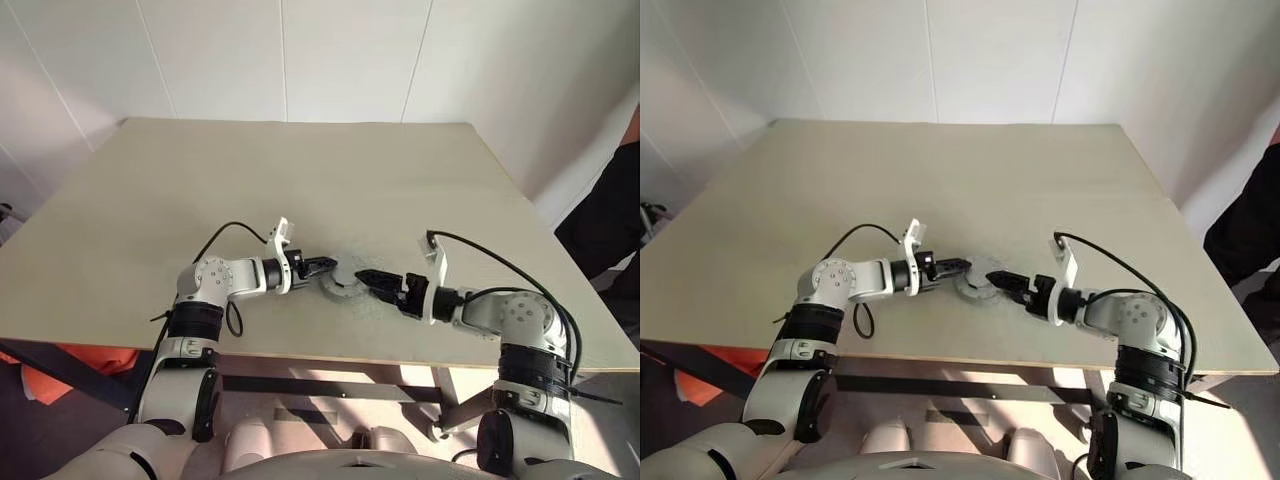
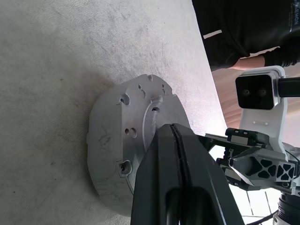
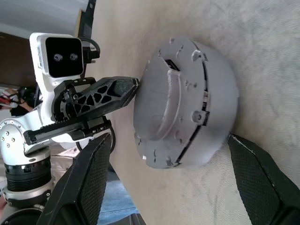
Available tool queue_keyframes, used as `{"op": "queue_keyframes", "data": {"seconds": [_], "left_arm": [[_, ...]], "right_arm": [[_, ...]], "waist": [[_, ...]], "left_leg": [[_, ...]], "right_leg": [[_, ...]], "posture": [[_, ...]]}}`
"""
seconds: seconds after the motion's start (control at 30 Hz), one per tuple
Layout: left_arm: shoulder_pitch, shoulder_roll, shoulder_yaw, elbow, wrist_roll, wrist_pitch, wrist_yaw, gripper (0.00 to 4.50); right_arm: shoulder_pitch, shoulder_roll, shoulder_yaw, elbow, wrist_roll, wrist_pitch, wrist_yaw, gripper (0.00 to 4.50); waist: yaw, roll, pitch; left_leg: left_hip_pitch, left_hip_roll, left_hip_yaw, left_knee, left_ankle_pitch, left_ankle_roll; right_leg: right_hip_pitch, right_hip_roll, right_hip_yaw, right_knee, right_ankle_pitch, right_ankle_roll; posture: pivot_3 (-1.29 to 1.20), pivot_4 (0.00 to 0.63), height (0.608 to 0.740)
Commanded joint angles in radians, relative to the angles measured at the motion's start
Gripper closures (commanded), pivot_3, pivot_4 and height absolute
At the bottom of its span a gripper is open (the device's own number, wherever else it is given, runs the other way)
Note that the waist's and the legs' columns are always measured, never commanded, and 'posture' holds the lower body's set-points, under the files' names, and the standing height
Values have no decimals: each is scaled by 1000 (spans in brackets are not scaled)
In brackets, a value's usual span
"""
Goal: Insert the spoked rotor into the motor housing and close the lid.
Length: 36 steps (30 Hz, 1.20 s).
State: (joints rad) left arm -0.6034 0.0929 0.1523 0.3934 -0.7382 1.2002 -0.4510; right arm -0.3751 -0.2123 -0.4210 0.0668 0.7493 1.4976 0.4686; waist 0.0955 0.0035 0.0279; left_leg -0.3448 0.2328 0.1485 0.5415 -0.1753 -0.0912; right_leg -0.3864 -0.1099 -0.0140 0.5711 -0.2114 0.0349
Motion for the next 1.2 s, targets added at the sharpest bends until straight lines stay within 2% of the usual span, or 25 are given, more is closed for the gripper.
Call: {"op": "queue_keyframes", "data": {"seconds": [0.03,0.6,0.7,0.87,1.1,1.2], "left_arm": [[27,6,-24,41,65,16,52,4500],[43,-1,-8,24,70,17,66,4500],[46,-3,-6,19,73,17,68,4500],[47,-1,-3,21,78,14,68,4500],[40,1,8,26,78,-5,66,4500],[38,4,47,1,59,-64,50,4500]], "right_arm": [[-27,42,21,6,20,4,-13,59],[-100,165,19,86,-12,-94,-117,59],[-112,173,1,122,-26,-119,-149,701],[-131,166,-29,144,-2,-107,-155,2319],[-147,149,-17,121,15,-93,-140,2341],[-164,154,-46,156,11,-111,-162,2341]], "waist": [[0,0,0],[-8,1,1],[-17,1,1],[-22,3,1],[-21,4,0],[-22,5,0]], "left_leg": [[0,0,0,0,0,0],[1,5,0,-1,0,0],[2,5,-1,-1,0,0],[1,5,-1,-1,0,0],[-2,5,0,-2,0,0],[-2,5,0,-2,0,-1]], "right_leg": [[0,0,0,0,0,0],[-4,0,-9,0,0,0],[-5,0,-10,-1,0,0],[-7,0,-10,-2,0,0],[-6,0,-9,-1,0,0],[-7,0,-9,0,0,-1]], "posture": [[0,0,740],[0,0,740],[0,0,740],[0,0,740],[0,0,740],[0,0,740]]}}
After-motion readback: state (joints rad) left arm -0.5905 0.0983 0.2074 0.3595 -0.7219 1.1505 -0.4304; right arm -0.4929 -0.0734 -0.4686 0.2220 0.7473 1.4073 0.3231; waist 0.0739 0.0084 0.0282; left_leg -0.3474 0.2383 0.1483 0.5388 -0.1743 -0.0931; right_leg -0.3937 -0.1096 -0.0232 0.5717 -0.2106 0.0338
